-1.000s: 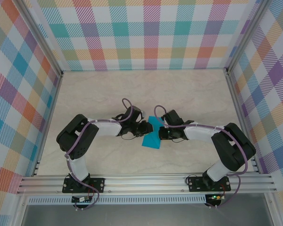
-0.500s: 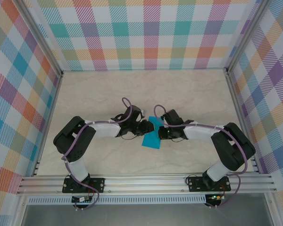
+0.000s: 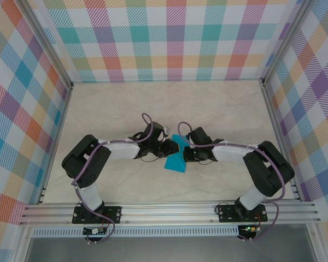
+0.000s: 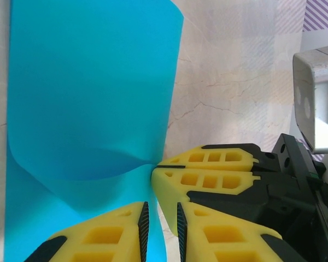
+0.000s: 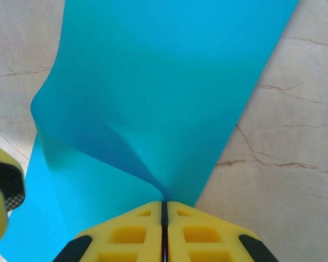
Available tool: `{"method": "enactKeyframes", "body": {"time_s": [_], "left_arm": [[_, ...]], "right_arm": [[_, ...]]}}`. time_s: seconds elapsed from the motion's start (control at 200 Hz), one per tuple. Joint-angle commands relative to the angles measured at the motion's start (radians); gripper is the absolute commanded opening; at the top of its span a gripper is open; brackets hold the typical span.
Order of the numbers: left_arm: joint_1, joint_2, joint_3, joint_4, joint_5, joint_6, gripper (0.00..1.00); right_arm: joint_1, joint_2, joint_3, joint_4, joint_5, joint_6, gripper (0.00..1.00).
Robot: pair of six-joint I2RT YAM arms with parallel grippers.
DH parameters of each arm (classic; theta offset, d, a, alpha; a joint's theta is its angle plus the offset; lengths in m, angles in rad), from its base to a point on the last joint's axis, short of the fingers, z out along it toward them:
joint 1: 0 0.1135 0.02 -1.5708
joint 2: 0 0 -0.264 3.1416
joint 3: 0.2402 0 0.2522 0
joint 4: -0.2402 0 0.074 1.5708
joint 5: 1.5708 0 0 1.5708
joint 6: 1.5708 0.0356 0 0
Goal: Fold a paper plane with a square sheet of paper (pick it up from the middle)
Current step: Fold the triangle a second time at the center of the table.
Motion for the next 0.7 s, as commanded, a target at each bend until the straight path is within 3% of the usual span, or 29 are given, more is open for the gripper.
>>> {"method": "enactKeyframes", "body": {"time_s": [0.0,0.425,0.695], "left_arm": [[-0.012,0.006,0.012,0.033,0.038,0.008,0.23],[-0.012,0.1,0.016,0.072,0.049,-0.01,0.21],[-0.012,0.115,-0.033,0.025,-0.033,-0.004,0.19]], "right_arm": [[-0.007,0.011,0.024,-0.004,-0.013,-0.025,0.09],[-0.008,0.014,0.024,-0.008,-0.011,-0.024,0.09],[-0.009,0.011,0.022,-0.012,-0.01,-0.023,0.09]]}}
